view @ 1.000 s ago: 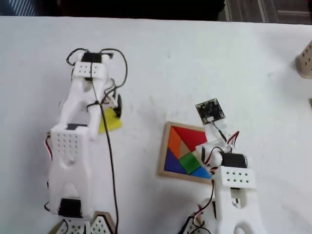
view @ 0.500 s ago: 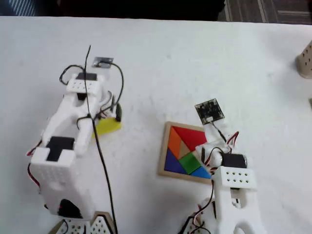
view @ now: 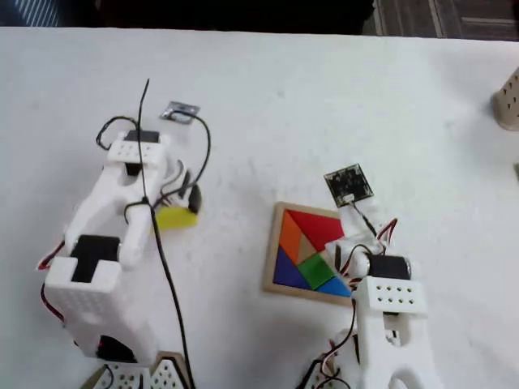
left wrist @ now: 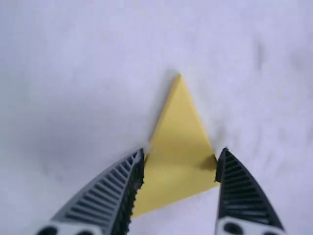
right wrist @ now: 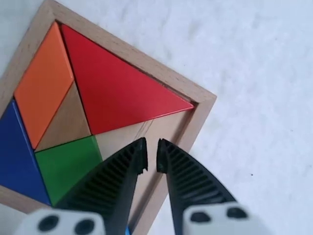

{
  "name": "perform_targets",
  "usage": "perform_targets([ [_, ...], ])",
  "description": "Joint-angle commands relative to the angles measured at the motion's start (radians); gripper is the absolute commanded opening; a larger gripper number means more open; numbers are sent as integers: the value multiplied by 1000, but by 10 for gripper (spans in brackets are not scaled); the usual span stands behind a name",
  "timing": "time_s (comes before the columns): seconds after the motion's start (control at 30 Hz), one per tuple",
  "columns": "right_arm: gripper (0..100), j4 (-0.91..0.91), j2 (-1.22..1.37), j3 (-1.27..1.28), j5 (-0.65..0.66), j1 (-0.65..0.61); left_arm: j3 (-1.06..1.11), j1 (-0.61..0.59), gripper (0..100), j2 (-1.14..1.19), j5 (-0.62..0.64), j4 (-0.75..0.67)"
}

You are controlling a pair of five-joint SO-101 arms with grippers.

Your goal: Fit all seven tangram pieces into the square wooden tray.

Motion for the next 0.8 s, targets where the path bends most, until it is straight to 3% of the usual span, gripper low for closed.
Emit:
perform_targets([
  [0.0, 49, -21, -18, -3, 15, -8, -38, 1, 238, -22, -91, -3],
  [0.2, 49, -21, -18, -3, 15, -8, -43, 2, 243, -19, -186, 28],
  [0.4, 49, -21, -18, -3, 15, -8, -57, -16, 386, -28, -281, 34],
  [0.53, 49, -21, -18, -3, 15, -8, -109, -16, 350, -24, -476, 91],
  [0.77, 49, -21, -18, -3, 17, -8, -135, -13, 333, -16, -537, 72],
])
